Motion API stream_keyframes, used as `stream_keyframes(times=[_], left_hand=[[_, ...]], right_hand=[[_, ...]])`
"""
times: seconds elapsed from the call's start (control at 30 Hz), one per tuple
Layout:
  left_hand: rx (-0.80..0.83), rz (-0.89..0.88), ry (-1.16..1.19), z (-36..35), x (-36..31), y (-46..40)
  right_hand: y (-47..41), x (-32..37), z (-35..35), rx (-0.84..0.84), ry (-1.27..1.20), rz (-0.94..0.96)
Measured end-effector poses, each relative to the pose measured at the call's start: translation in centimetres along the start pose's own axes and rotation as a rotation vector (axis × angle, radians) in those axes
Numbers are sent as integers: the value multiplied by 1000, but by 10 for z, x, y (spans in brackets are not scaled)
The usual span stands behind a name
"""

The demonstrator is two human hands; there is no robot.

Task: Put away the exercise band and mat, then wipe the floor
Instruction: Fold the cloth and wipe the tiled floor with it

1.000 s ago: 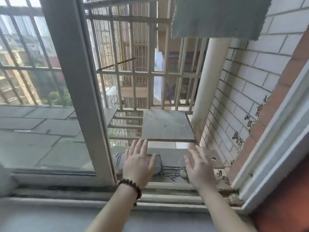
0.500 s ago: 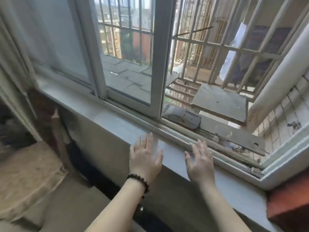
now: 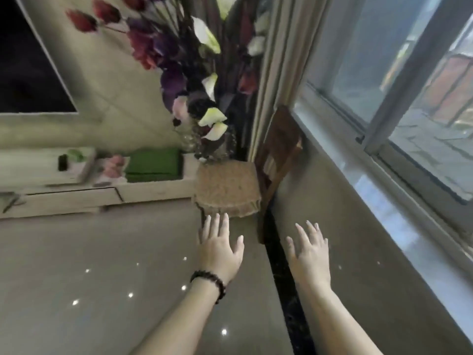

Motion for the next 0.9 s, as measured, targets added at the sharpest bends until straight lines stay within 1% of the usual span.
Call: stream_keyframes(times=[0.23,0.43,0.57,0.67,0.9], left_hand=[[-127,417,12,65,203,56],[-194,700,61,111,370,127],[-225,829,99,139,467,167],[-235,908,113,159,527,193],[-304,1054,194,192,630,234]], right_hand=[[-9,178,-106,209,41,326],[29,350,-208,413,115,586],[57,452,-269,504,147,701],[76,518,-310,578,148,768],[108,647,-380,663,186,946]])
Point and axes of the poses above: each hand's wrist, its own y-axis away from the middle knuckle, its own z-axis out of the back of the hand, x = y × z, the point moved 1 cm from there along -y, towards the middle knuckle, and after that the axes turned 15 degrees about x, right-handed, at the moved point
